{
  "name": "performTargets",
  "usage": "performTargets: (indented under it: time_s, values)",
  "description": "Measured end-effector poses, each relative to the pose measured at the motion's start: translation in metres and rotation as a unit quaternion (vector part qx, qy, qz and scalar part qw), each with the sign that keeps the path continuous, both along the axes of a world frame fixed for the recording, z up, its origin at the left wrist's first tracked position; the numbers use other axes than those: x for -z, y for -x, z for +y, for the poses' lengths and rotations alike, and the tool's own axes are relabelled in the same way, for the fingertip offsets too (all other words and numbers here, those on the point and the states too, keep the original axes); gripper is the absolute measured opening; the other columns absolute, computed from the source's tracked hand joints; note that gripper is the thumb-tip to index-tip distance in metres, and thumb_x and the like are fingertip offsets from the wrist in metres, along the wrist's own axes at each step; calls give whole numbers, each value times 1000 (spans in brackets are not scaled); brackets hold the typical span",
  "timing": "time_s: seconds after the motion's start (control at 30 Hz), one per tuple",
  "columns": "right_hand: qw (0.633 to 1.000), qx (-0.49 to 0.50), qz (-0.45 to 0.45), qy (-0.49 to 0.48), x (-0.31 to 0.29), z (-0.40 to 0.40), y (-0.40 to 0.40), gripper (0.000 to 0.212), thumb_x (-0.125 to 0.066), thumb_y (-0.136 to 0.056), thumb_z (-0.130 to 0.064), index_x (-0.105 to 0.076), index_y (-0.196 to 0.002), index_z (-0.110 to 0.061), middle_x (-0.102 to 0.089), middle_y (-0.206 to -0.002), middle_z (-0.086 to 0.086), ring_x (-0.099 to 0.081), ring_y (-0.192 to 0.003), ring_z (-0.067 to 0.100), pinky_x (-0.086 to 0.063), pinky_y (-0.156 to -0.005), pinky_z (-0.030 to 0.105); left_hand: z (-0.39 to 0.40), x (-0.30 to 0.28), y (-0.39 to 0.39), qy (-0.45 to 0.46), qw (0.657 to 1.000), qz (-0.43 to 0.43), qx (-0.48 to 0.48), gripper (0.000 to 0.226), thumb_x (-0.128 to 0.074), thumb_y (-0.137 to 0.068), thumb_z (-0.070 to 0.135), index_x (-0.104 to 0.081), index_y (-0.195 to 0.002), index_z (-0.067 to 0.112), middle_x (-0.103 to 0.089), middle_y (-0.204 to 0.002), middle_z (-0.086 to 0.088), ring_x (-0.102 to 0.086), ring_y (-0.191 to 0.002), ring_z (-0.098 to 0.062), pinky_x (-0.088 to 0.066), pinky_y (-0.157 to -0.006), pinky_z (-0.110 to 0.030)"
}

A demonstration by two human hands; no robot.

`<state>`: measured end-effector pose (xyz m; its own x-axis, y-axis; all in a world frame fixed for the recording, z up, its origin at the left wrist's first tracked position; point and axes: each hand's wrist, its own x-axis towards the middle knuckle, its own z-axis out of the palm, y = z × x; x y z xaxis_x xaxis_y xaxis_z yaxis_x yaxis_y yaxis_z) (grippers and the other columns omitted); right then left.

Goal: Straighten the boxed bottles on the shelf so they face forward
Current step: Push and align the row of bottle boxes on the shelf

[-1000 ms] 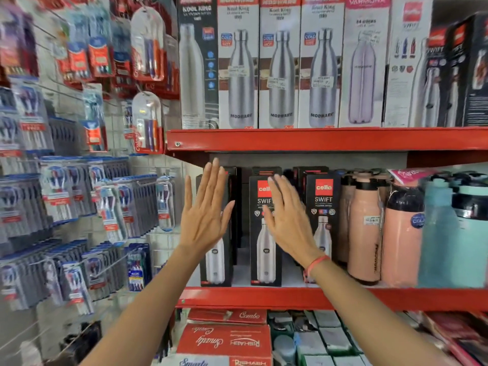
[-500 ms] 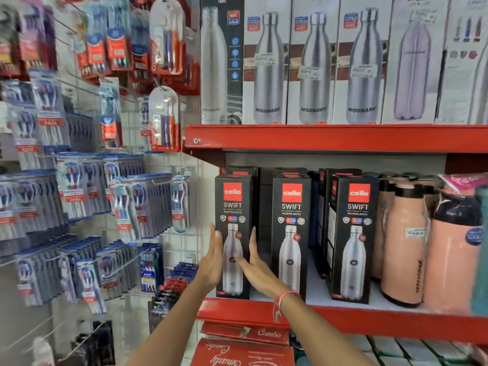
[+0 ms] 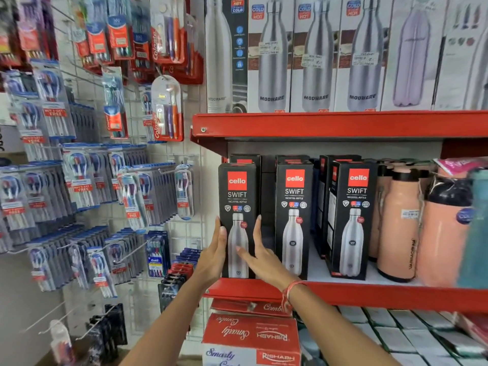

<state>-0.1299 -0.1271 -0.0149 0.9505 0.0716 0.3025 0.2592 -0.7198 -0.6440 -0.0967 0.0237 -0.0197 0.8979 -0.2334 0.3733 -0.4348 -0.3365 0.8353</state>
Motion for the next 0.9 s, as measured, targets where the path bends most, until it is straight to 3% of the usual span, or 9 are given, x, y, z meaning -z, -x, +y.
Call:
performTargets:
  time_s: [0.07, 0.1, 0.17, 0.27, 0.33, 0.4, 0.5, 0.6, 0.9]
  values:
    - [1000, 4, 15, -7, -4, -1, 1, 89, -40, -95, -57, 41, -132, -50, -66, -114, 16, -41, -53, 1, -48, -77, 33, -1, -3, 1, -11, 1000, 7, 9, 67, -2, -73, 85, 14, -135, 65, -10, -161, 11, -20, -146, -32, -19, -118, -57]
    - [1000, 8, 18, -3, -4, -3, 1, 89, -41, -95, -57, 38, -135, -48, -65, -111, 17, -43, -54, 2, -48, -77, 33, -3, -1, 1, -16, 1000, 8, 4, 68, -3, -76, 82, 14, -138, 60, -9, -161, 11, -20, -147, -31, -18, -119, -54]
    - [1000, 10, -11, 8, -3, -9, 2, 85, -43, -96, -54, 29, -140, -51, -57, -104, 4, -49, -63, 0, -48, -79, 32, -10, 5, 3, -11, 998, -29, -45, 71, -6, -84, 75, 5, -148, 46, -13, -162, 5, -18, -148, -27, -18, -118, -48]
    - [977, 78, -196, -42, -1, -29, 4, 67, -47, -98, -40, -7, -152, -40, -50, -123, -5, -53, -101, 5, -49, -90, 32, -29, 10, 15, 51, 967, -197, -151, 65, -19, -93, 59, -25, -149, 26, -28, -154, -1, -25, -142, -16, -25, -113, -32]
    - [927, 168, -326, -79, -1, -48, 4, 56, -49, -97, -36, -27, -148, -29, -47, -122, -3, -46, -110, 12, -43, -93, 29, -53, 7, 23, 74, 960, -251, -103, 51, -23, -96, 50, -40, -138, 25, -42, -136, 4, -40, -129, -8, -33, -106, -23]
    - [899, 223, -359, -113, 0, -67, 2, 61, -49, -94, -44, -26, -148, -26, -40, -133, 5, -35, -124, 20, -26, -102, 28, -83, 4, 30, 79, 977, -198, 0, 50, -23, -96, 54, -35, -139, 32, -42, -139, 12, -39, -131, 0, -31, -107, -17]
    - [933, 169, -260, -182, 9, -90, 0, 77, -43, -91, -64, -4, -152, -38, -12, -158, -1, -7, -141, 6, -6, -111, 31, -120, 8, 25, 135, 986, -63, 79, 60, -19, -95, 57, -7, -150, 37, -10, -158, 19, -9, -145, 3, -12, -117, -24]
    - [961, 65, -147, -223, 23, -107, 0, 81, -42, -88, -67, 17, -142, -56, 15, -157, -25, 9, -145, 0, -2, -121, 43, -135, 12, 16, 163, 979, 31, 121, 63, -10, -89, 63, 12, -145, 46, 10, -160, 15, 5, -144, -1, -3, -114, -28]
    - [978, 6, -71, -195, 29, -109, 20, 76, -40, -96, -54, 22, -140, -55, 11, -147, -32, 3, -135, -7, -7, -116, 36, -127, 19, 19, 117, 986, 45, 109, 57, -8, -75, 85, -8, -131, 73, -9, -160, 14, -10, -149, -17, -11, -121, -51]
